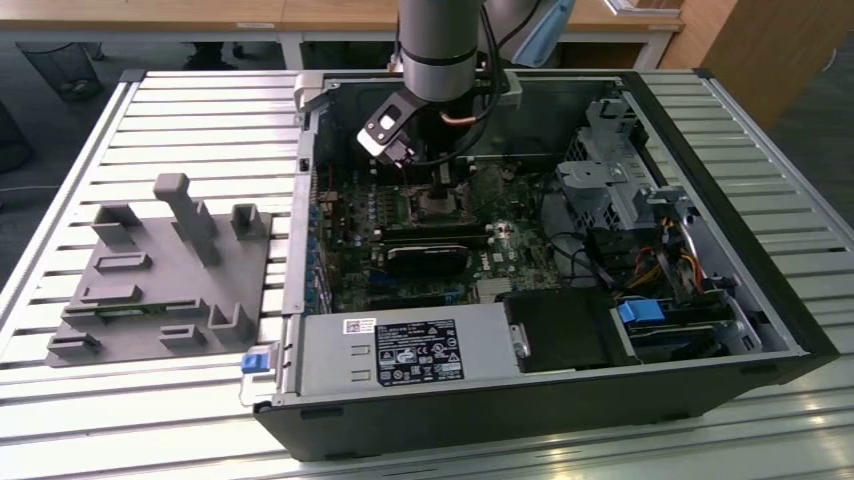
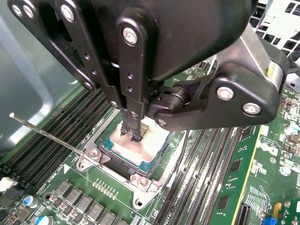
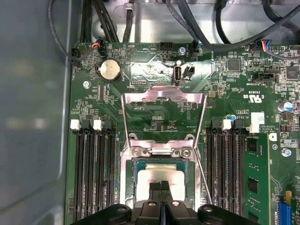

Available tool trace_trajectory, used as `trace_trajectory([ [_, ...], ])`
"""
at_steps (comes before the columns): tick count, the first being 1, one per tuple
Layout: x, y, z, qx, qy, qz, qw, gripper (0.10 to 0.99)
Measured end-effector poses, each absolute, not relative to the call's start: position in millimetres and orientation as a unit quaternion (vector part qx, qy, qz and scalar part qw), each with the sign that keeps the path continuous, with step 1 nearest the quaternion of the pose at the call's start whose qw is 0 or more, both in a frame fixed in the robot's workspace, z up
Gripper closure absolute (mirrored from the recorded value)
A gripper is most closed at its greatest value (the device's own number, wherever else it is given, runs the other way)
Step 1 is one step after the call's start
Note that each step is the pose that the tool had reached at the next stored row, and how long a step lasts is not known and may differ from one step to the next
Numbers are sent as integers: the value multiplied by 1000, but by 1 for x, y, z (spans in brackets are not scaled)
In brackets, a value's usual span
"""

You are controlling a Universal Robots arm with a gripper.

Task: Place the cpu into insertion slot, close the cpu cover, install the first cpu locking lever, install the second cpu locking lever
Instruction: 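Close the cpu cover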

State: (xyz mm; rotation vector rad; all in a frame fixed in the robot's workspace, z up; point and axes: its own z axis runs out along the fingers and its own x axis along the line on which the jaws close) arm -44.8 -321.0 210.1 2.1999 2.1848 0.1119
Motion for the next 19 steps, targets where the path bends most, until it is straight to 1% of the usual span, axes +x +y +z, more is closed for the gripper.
trace_trajectory([
  [10, -45, -321, 227, 709, 704, 36, 19, 980],
  [19, -45, -321, 266, 709, 704, 35, 19, 980],
])
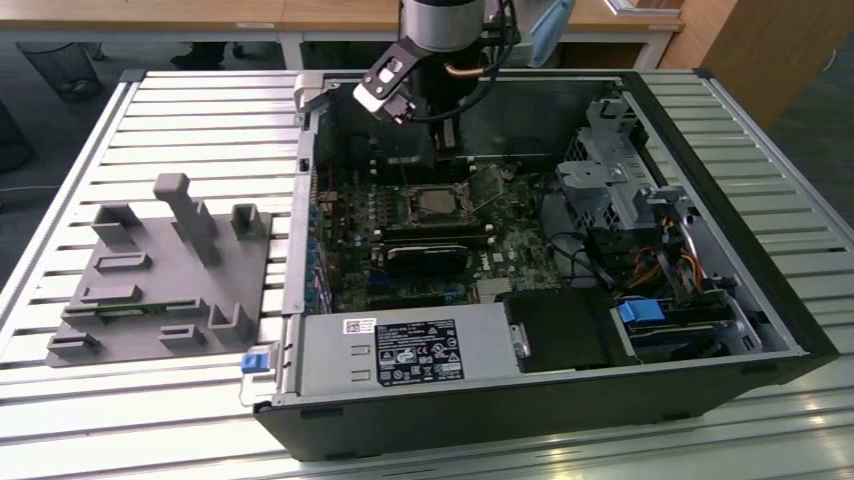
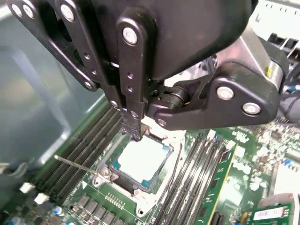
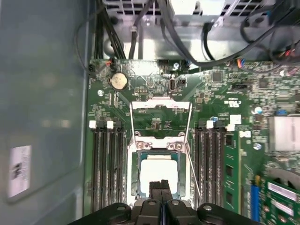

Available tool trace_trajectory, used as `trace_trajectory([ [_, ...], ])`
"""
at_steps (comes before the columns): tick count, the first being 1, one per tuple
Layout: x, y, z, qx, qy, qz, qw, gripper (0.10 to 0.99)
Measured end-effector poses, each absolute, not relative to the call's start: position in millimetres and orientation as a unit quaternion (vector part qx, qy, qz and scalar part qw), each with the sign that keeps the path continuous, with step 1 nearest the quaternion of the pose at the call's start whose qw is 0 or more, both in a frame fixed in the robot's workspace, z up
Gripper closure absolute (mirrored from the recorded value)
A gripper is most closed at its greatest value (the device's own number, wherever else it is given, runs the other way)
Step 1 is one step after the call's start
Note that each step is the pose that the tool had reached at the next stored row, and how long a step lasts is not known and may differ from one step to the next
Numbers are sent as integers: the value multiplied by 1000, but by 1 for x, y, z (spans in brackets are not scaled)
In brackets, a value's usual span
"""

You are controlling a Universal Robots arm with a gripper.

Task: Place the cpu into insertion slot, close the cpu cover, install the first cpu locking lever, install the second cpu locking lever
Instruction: 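Close the cpu cover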

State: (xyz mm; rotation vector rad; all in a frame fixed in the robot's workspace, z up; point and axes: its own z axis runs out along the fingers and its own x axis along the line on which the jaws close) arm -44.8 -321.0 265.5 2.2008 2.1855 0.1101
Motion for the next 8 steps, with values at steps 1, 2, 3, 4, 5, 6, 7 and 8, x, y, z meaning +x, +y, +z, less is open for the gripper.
trace_trajectory([
  [1, -45, -321, 270, 709, 704, 35, 19, 980],
  [2, -45, -321, 272, 709, 704, 35, 19, 980],
  [3, -45, -321, 273, 709, 704, 35, 19, 980],
  [4, -45, -322, 273, 709, 704, 35, 19, 980],
  [5, -45, -323, 273, 709, 704, 35, 19, 980],
  [6, -45, -324, 273, 709, 704, 35, 19, 980],
  [7, -45, -326, 273, 709, 704, 35, 19, 980],
  [8, -45, -329, 273, 709, 704, 35, 19, 980],
])
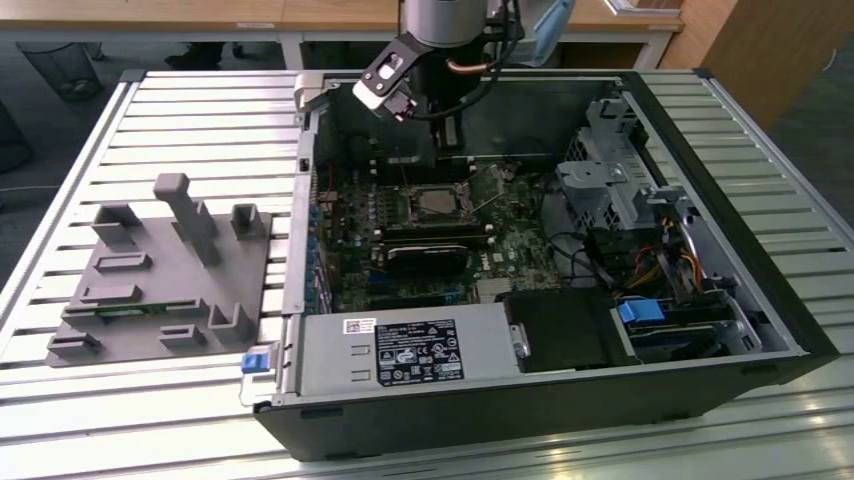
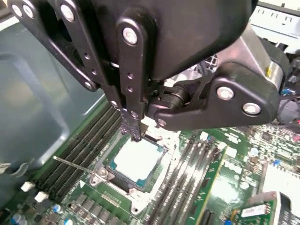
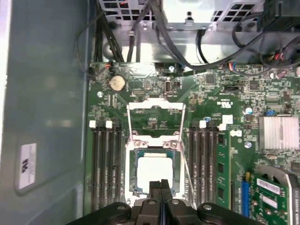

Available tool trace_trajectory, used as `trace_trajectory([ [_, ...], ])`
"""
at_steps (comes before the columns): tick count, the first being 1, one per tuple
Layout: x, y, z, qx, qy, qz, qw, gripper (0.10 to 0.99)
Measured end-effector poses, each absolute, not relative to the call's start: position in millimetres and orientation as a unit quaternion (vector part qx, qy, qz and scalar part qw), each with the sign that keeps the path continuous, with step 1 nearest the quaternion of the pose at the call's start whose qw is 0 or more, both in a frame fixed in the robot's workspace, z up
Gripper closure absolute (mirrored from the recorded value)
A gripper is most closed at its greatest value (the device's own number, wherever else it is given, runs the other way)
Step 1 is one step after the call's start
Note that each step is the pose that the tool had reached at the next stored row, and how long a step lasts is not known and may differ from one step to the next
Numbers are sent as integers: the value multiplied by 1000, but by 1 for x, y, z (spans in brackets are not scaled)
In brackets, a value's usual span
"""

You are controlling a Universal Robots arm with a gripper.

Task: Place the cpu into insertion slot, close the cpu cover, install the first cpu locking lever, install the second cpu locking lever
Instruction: 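Close the cpu cover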

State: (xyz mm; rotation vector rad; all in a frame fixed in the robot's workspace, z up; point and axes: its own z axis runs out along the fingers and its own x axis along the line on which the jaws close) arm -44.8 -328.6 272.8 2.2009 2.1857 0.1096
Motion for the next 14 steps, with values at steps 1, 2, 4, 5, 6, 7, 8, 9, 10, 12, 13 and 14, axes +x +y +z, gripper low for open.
trace_trajectory([
  [1, -45, -331, 273, 709, 704, 35, 19, 980],
  [2, -45, -334, 273, 709, 704, 35, 19, 980],
  [4, -41, -336, 273, 709, 704, 35, 18, 980],
  [5, -37, -336, 273, 709, 704, 34, 18, 980],
  [6, -32, -336, 273, 709, 704, 34, 17, 980],
  [7, -28, -336, 272, 709, 704, 33, 17, 980],
  [8, -23, -336, 272, 709, 704, 33, 16, 980],
  [9, -19, -336, 272, 709, 704, 32, 16, 980],
  [10, -14, -336, 272, 709, 704, 31, 15, 980],
  [12, -6, -336, 271, 709, 705, 30, 13, 980],
  [13, -3, -336, 271, 708, 705, 29, 13, 980],
  [14, 0, -336, 271, 708, 706, 28, 12, 980],
])
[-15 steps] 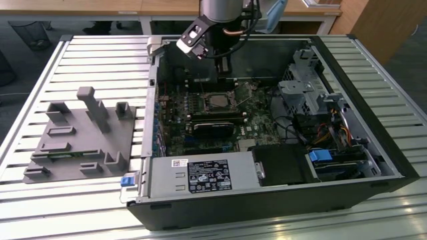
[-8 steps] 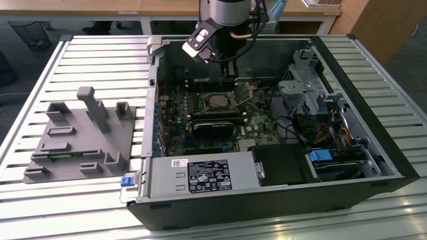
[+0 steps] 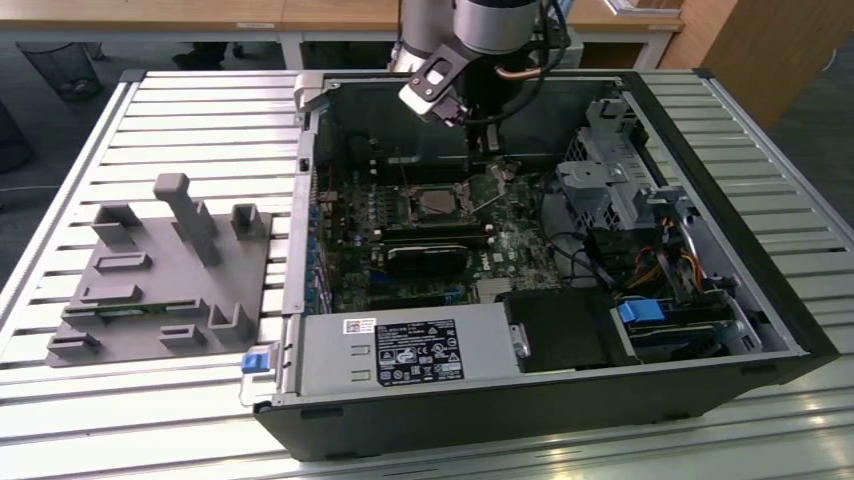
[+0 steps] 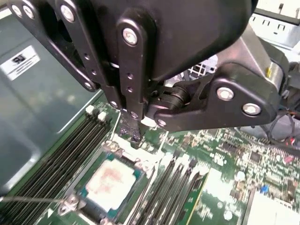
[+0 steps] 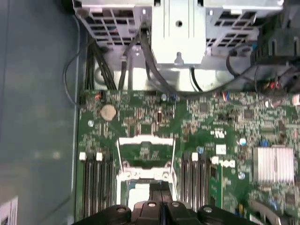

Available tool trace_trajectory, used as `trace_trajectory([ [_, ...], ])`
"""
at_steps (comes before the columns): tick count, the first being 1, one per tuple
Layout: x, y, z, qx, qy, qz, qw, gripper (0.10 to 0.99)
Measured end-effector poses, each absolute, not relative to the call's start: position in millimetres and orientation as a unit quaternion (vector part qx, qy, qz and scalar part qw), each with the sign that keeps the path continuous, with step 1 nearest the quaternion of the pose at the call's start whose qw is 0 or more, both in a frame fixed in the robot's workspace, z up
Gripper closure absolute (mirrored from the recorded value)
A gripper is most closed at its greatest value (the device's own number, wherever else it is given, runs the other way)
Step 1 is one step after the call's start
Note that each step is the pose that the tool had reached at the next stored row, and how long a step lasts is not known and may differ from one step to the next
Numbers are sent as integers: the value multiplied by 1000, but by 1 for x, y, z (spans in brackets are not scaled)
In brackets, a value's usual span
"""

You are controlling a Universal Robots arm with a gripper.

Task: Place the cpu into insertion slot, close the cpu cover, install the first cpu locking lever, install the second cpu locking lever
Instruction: 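Close the cpu cover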

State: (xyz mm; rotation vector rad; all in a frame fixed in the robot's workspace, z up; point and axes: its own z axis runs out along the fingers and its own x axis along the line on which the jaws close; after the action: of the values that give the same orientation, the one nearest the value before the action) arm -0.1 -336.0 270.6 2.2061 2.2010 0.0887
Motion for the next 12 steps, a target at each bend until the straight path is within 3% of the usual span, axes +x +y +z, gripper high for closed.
trace_trajectory([
  [12, 21, -332, 261, 696, 718, 24, 6, 980],
])
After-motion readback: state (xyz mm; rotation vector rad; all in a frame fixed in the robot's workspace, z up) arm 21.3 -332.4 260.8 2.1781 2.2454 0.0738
